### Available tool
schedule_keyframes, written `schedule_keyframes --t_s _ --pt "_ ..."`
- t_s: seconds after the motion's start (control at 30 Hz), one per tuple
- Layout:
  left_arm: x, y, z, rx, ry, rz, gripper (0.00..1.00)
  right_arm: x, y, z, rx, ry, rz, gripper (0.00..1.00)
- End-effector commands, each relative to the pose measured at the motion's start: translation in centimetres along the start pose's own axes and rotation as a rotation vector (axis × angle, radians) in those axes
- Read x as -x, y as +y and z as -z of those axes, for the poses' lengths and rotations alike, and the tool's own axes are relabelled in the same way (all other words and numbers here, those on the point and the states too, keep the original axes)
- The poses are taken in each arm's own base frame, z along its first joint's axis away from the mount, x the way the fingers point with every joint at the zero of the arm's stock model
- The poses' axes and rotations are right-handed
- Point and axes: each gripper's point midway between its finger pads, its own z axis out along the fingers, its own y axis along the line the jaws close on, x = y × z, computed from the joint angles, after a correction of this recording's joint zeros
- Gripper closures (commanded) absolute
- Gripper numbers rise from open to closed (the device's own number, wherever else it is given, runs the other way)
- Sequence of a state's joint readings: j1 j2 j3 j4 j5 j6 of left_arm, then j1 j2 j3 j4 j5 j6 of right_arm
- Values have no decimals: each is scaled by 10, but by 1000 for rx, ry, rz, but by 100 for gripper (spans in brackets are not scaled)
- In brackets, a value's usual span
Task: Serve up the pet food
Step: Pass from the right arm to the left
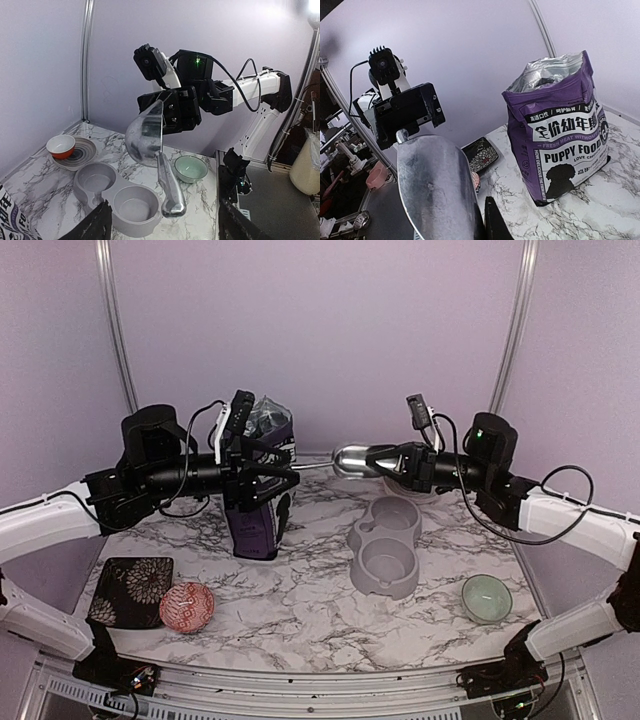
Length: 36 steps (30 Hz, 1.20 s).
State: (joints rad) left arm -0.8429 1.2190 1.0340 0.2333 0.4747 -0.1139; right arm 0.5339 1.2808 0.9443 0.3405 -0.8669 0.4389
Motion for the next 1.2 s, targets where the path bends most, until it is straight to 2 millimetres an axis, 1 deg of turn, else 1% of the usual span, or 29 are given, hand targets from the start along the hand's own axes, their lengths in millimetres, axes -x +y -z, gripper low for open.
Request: schedule_keyframes --t_s 0.0,0.13,0.27,0.37,0.43,0.5,0.63,0.8,1.0,1.17 --pt "22 -13 -11 -112 -48 32 29 19 13 -4 42 -86 4 100" --pt "25 -14 -19 -142 -46 51 35 16 15 -15 62 -83 -14 100" --pt "27 -13 -19 -147 -44 58 42 15 18 -20 80 -90 -16 100" --pt "29 -9 -17 -127 -49 66 49 14 18 -22 80 -89 -14 100" --pt "30 -7 -16 -117 -51 72 51 14 18 -22 78 -89 -15 100" --pt "29 -5 -18 -112 -47 80 52 14 19 -23 81 -89 -15 100" --pt "28 1 -23 -90 -46 97 60 12 17 -24 72 -82 -19 100" --pt "28 6 -29 -84 -43 108 62 11 10 -28 25 -68 -17 100" --pt "24 9 -34 -80 -33 112 66 13 7 -31 10 -73 -18 100" --pt "20 13 -35 -63 -23 116 66 14 4 -31 -10 -75 -14 100"
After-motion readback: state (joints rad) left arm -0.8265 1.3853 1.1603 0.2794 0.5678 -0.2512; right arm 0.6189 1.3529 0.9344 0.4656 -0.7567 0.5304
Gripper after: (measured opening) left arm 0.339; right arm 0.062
